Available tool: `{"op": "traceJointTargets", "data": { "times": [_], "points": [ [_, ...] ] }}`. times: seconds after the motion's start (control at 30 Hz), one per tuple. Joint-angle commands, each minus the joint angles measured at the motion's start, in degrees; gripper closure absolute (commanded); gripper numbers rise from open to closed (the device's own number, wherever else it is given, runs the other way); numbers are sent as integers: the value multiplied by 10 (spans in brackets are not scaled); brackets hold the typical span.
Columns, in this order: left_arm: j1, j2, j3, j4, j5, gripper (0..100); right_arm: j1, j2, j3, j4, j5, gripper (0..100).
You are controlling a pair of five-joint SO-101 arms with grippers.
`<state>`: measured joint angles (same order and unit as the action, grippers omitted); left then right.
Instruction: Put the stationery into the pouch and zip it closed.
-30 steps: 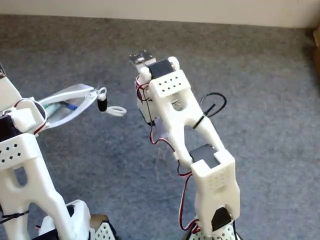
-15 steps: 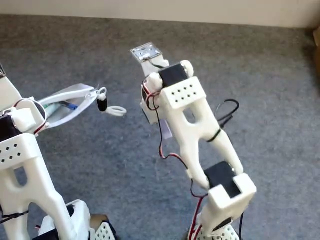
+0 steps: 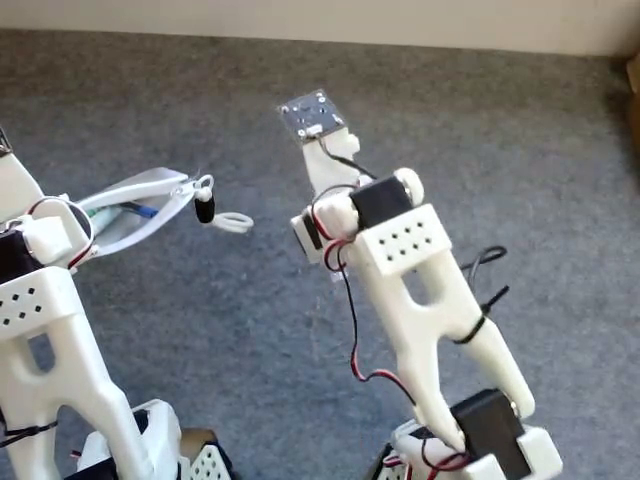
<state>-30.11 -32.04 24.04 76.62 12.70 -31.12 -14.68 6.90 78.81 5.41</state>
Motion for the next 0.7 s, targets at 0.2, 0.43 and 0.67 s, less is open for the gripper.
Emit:
{"op": "traceJointTargets", "data": {
  "times": [0.2,0.43,0.67],
  "points": [
    [11,-2,1,-9,-4,992,4,-84,8,-20,-38,995],
    [11,-2,1,-8,-4,992,-30,-104,16,-15,-58,995],
    [11,-2,1,-7,-4,992,-102,-104,80,-67,-58,995]
  ]
}}
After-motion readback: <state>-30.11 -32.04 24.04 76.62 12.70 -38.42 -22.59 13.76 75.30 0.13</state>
